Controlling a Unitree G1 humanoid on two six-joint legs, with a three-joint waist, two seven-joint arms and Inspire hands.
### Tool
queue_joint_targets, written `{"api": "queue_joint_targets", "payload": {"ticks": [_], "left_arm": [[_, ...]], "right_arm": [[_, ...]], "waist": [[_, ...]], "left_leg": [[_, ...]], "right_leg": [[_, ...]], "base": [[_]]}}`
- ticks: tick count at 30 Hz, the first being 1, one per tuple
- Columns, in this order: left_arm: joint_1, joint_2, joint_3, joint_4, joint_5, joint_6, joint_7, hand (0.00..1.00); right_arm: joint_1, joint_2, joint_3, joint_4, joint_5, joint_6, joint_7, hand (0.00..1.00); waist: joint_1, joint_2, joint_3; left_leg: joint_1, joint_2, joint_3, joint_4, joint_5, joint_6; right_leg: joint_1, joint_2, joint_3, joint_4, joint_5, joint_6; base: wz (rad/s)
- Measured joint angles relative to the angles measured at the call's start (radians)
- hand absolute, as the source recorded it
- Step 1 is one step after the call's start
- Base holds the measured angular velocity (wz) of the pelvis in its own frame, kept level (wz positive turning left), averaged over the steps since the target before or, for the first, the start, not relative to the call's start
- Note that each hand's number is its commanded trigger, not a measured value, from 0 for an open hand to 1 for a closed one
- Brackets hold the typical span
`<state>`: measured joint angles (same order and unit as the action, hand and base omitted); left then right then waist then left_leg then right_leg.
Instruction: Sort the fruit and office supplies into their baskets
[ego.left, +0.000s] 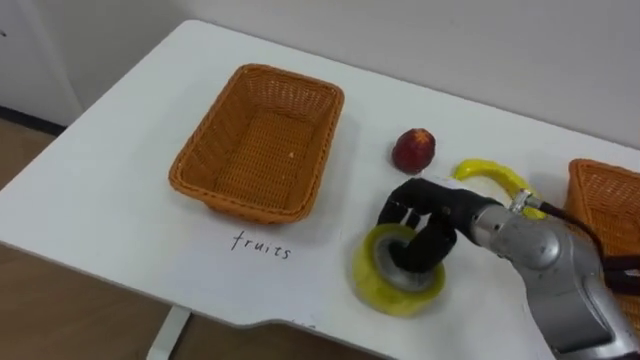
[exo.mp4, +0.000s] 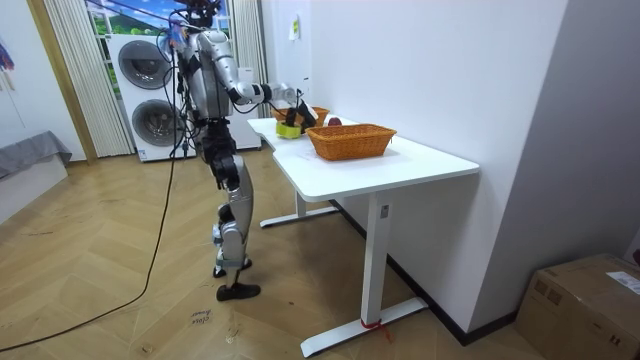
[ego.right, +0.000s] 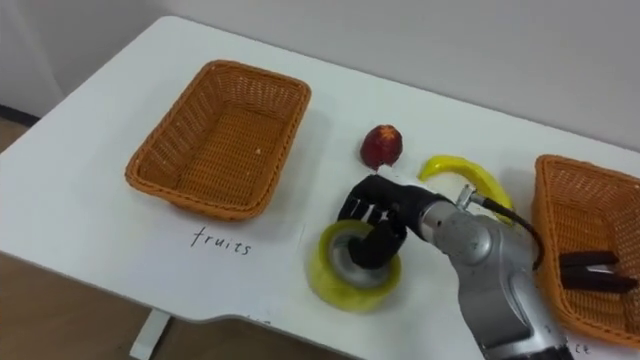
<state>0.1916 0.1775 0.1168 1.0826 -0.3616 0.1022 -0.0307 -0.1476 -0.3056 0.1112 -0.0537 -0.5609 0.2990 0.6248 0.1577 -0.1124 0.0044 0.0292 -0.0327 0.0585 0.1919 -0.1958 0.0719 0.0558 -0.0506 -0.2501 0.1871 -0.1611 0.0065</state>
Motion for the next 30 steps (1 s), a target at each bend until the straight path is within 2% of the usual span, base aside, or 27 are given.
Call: {"api": "queue_joint_targets", "payload": {"ticks": [3,7,8,9,16,21,26,30], "left_arm": [[0.006,-0.002,0.0,0.002,0.0,-0.01,0.0,0.0],[0.019,-0.006,0.0,0.006,0.0,-0.028,-0.004,0.0],[0.026,-0.009,0.0,0.004,-0.001,-0.029,-0.003,0.0],[0.035,-0.007,0.001,0.0,0.0,-0.03,-0.003,0.0],[0.051,-0.003,0.004,-0.001,0.001,-0.031,-0.004,0.0],[0.057,-0.01,0.042,-0.001,0.0,-0.037,-0.023,0.0],[0.066,-0.01,0.046,-0.001,0.0,-0.038,-0.022,0.0],[0.072,-0.008,0.047,-0.001,0.0,-0.038,-0.022,0.0]], "right_arm": [[0.0,0.0,-0.078,-0.021,0.051,-0.025,-0.037,1.0],[0.0,-0.001,-0.152,-0.074,0.089,-0.04,-0.089,1.0],[0.0,-0.001,-0.168,-0.086,0.097,-0.043,-0.108,1.0],[0.0,-0.002,-0.182,-0.092,0.105,-0.047,-0.128,1.0],[0.0,0.002,-0.253,-0.108,0.178,-0.05,-0.243,1.0],[-0.001,-0.001,-0.337,-0.114,0.234,-0.072,-0.337,1.0],[-0.001,-0.021,-0.375,-0.114,0.289,-0.073,-0.407,1.0],[0.0,-0.021,-0.375,-0.113,0.349,-0.073,-0.46,1.0]], "waist": [[-0.033,0.009,-0.0041],[-0.049,0.018,0.0016],[-0.053,0.02,0.0004],[-0.068,0.019,0.0001],[-0.101,0.018,-0.0022],[-0.127,0.018,-0.0036],[-0.144,0.017,-0.0036],[-0.161,0.017,-0.0032]], "left_leg": [[0.002,0.0,0.0,-0.002,0.001,-0.001],[0.021,0.004,0.02,-0.02,0.001,-0.002],[0.031,0.004,0.025,-0.026,0.001,-0.002],[0.034,0.004,0.025,-0.027,0.001,-0.002],[0.037,0.003,0.035,-0.021,0.002,-0.002],[0.034,0.004,0.037,-0.024,0.001,-0.002],[0.046,0.005,0.049,-0.025,0.001,-0.002],[0.051,0.006,0.055,-0.026,0.001,-0.002]], "right_leg": [[0.002,0.001,0.001,-0.001,0.0,0.0],[0.012,0.009,0.021,-0.002,0.0,0.0],[0.015,0.011,0.028,-0.001,0.0,0.0],[0.017,0.011,0.03,-0.001,0.0,0.0],[0.015,0.01,0.031,-0.001,0.0,0.0],[0.013,0.014,0.053,0.0,0.0,0.0],[0.013,0.015,0.059,0.001,0.0,0.0],[0.016,0.015,0.062,0.001,0.0,0.0]], "base": [[0.0],[-0.14],[-0.18],[-0.1],[-0.04],[-0.01],[-0.07],[-0.03]]}}
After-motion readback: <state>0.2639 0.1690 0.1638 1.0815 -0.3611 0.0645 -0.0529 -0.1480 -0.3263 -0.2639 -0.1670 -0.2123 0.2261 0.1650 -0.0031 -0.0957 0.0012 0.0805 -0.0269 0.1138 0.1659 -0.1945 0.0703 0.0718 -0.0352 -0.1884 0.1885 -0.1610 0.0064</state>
